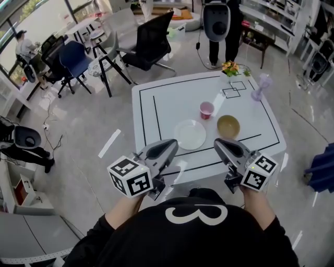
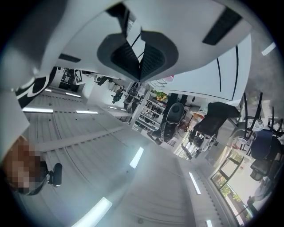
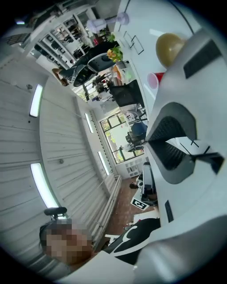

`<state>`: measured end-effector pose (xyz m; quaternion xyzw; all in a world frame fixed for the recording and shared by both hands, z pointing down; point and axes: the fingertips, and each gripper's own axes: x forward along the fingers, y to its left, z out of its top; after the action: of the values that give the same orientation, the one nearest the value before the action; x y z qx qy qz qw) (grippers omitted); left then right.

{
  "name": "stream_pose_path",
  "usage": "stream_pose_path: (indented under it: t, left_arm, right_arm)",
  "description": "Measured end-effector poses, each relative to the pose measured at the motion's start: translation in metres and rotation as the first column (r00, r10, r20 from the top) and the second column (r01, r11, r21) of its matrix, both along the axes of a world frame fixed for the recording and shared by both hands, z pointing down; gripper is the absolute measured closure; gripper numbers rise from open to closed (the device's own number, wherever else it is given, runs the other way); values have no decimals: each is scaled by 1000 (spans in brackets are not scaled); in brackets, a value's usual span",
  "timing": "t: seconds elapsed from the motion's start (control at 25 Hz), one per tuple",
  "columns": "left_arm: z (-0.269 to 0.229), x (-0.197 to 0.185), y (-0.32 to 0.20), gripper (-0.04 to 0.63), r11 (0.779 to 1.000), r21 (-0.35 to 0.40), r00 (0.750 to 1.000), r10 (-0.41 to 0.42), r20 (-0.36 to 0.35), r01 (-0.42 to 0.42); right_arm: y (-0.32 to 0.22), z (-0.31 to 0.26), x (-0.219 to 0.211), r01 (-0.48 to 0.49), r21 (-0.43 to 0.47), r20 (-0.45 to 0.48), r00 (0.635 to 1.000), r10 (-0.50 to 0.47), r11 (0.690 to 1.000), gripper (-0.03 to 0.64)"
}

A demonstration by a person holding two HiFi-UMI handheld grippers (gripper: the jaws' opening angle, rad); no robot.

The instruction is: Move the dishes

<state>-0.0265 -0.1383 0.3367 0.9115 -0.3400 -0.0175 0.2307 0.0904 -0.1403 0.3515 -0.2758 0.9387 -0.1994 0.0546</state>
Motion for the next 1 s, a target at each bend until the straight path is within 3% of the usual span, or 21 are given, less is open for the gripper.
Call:
stream_pose_path:
  t: [1.0]
  left_arm:
    - [32, -10, -2, 592, 996, -83, 1000, -21, 3, 21]
  right_arm:
    - [2, 27, -16, 33, -57, -43, 998, -36, 998, 607]
